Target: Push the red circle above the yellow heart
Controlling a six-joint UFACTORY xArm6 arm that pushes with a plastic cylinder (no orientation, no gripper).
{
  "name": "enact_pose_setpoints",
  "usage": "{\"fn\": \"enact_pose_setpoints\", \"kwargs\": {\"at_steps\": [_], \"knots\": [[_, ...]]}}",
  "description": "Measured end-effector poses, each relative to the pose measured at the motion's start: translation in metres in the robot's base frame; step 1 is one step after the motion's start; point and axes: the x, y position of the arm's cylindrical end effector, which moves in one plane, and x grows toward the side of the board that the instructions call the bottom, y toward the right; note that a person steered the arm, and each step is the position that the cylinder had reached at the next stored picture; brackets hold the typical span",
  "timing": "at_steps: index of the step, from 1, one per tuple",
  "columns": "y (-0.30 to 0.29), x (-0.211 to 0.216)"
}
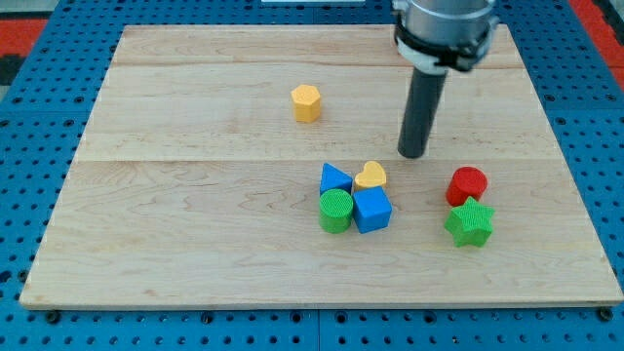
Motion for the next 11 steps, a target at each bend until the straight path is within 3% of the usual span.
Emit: {"fn": "enact_pose_setpoints", "kwargs": {"at_steps": [1,5,6,7,8,9,10,11], "knots": [[0.028,0.006],[0.037,0.003],[0.086,-0.023],[0.125,0.010],[0.099,0.071],[0.040,0.064],[0.000,0.017],[-0.002,-0.022]]}}
